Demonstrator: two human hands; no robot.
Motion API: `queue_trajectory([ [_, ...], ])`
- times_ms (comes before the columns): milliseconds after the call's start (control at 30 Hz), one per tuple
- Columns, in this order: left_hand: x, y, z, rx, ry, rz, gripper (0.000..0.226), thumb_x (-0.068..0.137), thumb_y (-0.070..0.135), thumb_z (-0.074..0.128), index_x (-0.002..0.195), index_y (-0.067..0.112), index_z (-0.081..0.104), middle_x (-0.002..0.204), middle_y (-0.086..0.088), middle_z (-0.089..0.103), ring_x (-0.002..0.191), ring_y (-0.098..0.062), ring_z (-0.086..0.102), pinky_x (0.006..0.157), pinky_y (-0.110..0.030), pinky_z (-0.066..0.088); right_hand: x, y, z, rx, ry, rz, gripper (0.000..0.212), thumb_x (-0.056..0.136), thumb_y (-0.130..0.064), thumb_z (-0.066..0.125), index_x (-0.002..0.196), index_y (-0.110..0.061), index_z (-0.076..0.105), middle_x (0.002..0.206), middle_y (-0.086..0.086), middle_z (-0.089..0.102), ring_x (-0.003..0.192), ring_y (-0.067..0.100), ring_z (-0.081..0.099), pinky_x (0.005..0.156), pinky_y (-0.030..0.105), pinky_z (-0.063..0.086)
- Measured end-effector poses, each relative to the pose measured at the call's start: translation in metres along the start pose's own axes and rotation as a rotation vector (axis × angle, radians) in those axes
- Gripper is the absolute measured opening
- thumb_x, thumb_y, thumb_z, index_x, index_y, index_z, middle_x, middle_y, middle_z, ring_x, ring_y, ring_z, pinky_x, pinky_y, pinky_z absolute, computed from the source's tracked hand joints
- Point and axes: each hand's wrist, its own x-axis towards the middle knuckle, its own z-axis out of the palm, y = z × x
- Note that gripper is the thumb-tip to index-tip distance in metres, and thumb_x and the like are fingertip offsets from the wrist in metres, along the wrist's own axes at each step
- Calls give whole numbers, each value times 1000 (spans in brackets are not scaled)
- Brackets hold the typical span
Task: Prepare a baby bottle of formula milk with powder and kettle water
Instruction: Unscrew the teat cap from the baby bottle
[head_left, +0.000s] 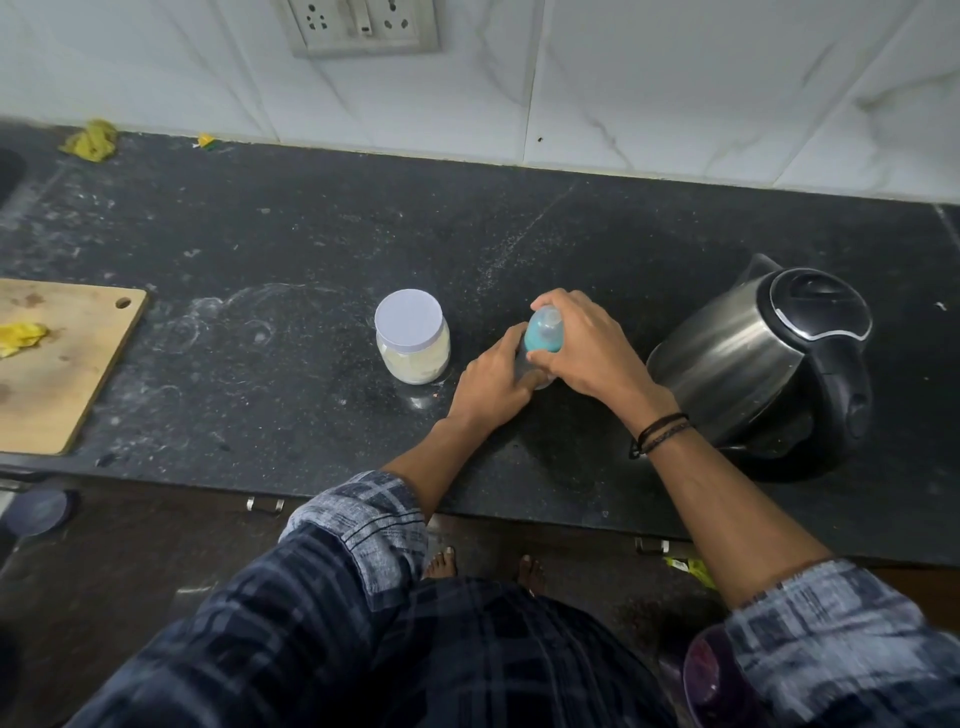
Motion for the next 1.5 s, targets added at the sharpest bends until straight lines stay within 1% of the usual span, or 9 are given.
queue_trajectory([
  [233,1,-1,1,-13,5,14,60,94,42,68,145,25,42,136,0,64,117,-26,63,93,-48,51,-1,-2,-6,49,-1,28,75,77,-36,87,139,-27,47,133,2,48,119,19,50,96,39,47],
  [367,0,-1,0,1,-2,9,61,95,43,67,147,26,40,139,0,62,119,-26,62,97,-48,51,-1,-1,-3,34,1,14,64,81,-23,85,134,-24,50,130,2,52,120,23,55,92,33,47],
  [533,1,-3,2,-3,11,14,60,93,43,68,144,27,42,136,0,64,117,-28,63,92,-46,51,-2,-4,-6,54,3,5,73,78,-35,86,139,-27,47,136,1,46,121,20,51,98,41,50],
  [633,1,-2,1,3,10,17,60,95,41,68,146,24,41,136,-2,63,117,-25,63,88,-39,47,-2,-4,-2,25,18,-4,62,81,-24,84,134,-24,51,130,2,52,120,21,54,99,44,52],
  [967,0,0,0,6,13,20,60,95,40,68,147,25,41,137,0,63,118,-25,62,93,-44,50,-3,-2,-1,51,-2,19,68,80,-21,84,137,-27,47,133,1,50,125,22,51,102,47,51],
  [1100,-1,-1,1,-8,16,30,60,94,37,68,147,24,42,138,-1,63,118,-27,63,92,-45,51,-4,-1,-4,93,-6,17,84,77,-33,88,145,-30,40,140,2,40,126,19,45,101,40,46],
  [1267,0,0,0,2,6,24,61,95,37,67,148,24,40,140,-2,61,119,-25,62,96,-47,51,-5,-2,-1,87,-6,14,73,82,-15,82,141,-29,41,138,0,48,128,22,49,102,42,49],
  [1400,-1,-1,0,-15,19,26,61,93,33,68,147,22,42,138,-2,63,119,-28,63,94,-48,52,-4,-5,-3,113,-10,23,85,77,-26,88,146,-31,38,142,2,42,128,20,46,101,42,48],
  [1500,-1,0,0,-6,17,22,60,94,34,67,147,23,41,138,-2,63,118,-26,63,95,-47,52,-5,-3,1,83,12,25,75,81,-20,84,141,-30,41,139,1,48,127,20,49,103,45,50],
])
